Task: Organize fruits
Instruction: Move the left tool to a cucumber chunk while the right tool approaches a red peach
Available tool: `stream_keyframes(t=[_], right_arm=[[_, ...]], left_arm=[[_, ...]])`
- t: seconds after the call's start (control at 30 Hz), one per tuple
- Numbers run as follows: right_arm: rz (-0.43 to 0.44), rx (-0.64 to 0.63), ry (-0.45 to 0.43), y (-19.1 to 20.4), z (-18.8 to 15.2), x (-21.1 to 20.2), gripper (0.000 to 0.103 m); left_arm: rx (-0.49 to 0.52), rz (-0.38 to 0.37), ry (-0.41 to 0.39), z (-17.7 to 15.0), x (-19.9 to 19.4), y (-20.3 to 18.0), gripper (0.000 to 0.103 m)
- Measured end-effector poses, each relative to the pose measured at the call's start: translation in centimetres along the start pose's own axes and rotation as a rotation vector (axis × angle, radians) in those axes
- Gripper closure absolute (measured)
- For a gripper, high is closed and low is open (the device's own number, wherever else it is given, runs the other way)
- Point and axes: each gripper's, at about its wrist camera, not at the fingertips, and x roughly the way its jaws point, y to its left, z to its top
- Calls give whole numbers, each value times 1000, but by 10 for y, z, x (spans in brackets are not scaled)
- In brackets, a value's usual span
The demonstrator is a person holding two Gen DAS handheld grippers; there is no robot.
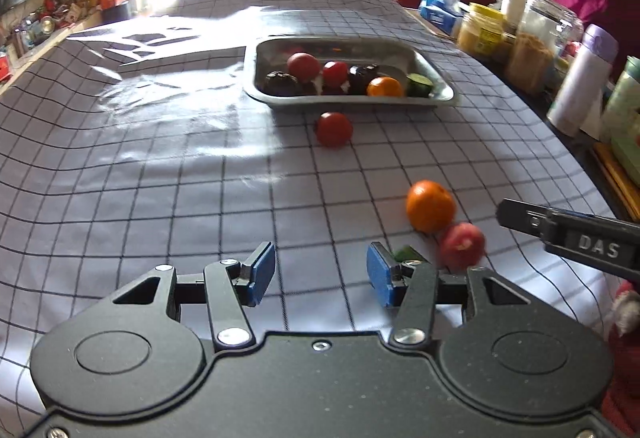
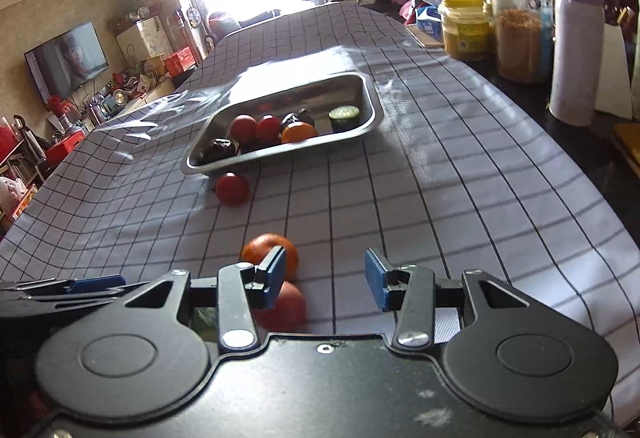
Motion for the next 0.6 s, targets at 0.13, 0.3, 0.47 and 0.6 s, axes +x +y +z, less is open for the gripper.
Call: stream_keyframes(t=[0.13,0.3,0.47,0.6], right_arm=[[3,21,8,-7,-10,-4,57],[-8,34,12,-13,-12,-5,57],[0,21,21,-13,-14,-4,57],[4,-9,21,-8,-14,-3,57]], left_arm=[[43,-20,-1,-9,-3,-11,46],[70,-14,-22,-11,-6,-24,46],[72,-49,-18,-7,-4,-29,46],[86,-39,5,-7,4,-32,44]])
